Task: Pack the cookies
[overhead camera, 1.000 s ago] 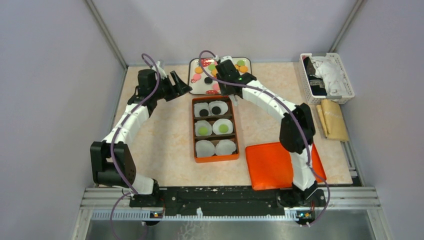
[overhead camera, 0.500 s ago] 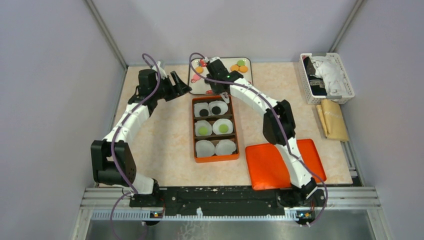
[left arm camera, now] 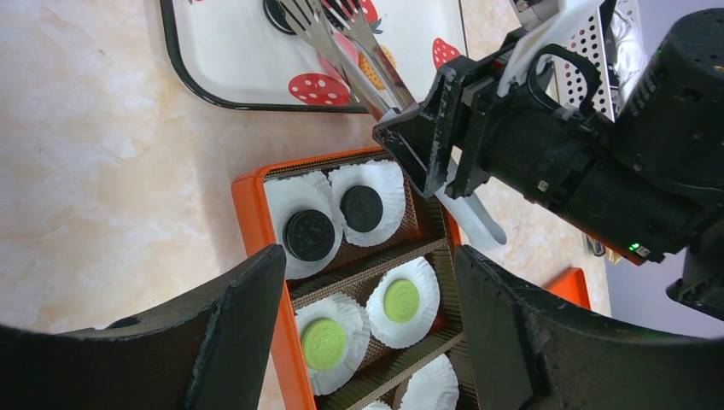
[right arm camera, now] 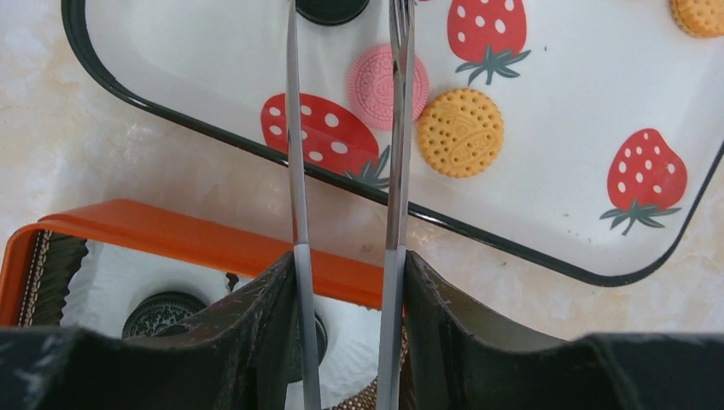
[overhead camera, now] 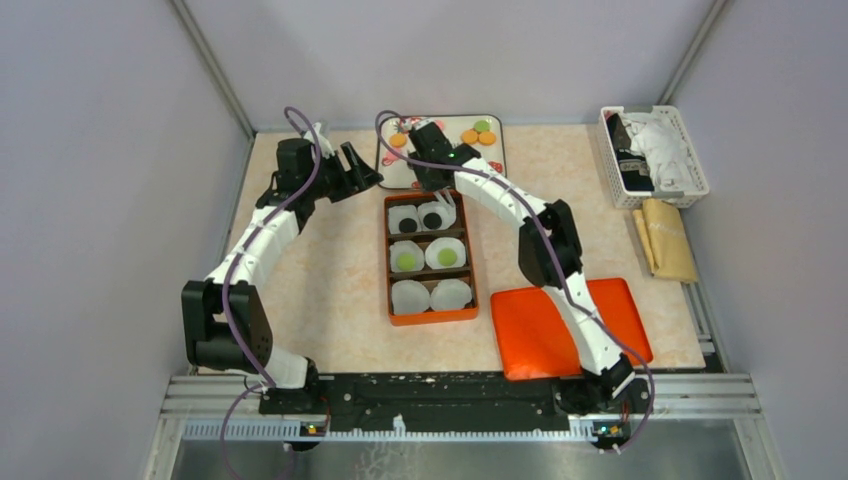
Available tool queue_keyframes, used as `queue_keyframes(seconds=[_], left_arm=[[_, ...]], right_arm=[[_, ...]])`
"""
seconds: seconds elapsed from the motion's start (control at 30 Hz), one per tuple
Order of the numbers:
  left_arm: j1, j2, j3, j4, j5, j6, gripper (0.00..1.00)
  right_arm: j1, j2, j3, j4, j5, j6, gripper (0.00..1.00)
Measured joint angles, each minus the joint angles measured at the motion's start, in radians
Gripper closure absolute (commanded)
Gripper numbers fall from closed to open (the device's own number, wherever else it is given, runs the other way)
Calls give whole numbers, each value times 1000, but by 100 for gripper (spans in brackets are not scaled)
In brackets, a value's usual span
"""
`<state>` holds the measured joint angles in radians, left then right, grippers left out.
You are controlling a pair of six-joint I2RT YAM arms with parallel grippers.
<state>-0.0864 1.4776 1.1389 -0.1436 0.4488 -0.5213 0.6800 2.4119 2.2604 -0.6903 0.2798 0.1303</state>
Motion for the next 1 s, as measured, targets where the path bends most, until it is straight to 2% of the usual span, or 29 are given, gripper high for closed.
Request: queue_keyframes(seconds=[0.27, 1.0], left_arm=[[1, 0, 0, 0, -1, 0, 21], [5, 0, 0, 0, 0, -1, 21]], right_arm=[[0, 84, 98, -30, -17, 3, 55], [0, 85, 150, -142, -98, 21, 54]])
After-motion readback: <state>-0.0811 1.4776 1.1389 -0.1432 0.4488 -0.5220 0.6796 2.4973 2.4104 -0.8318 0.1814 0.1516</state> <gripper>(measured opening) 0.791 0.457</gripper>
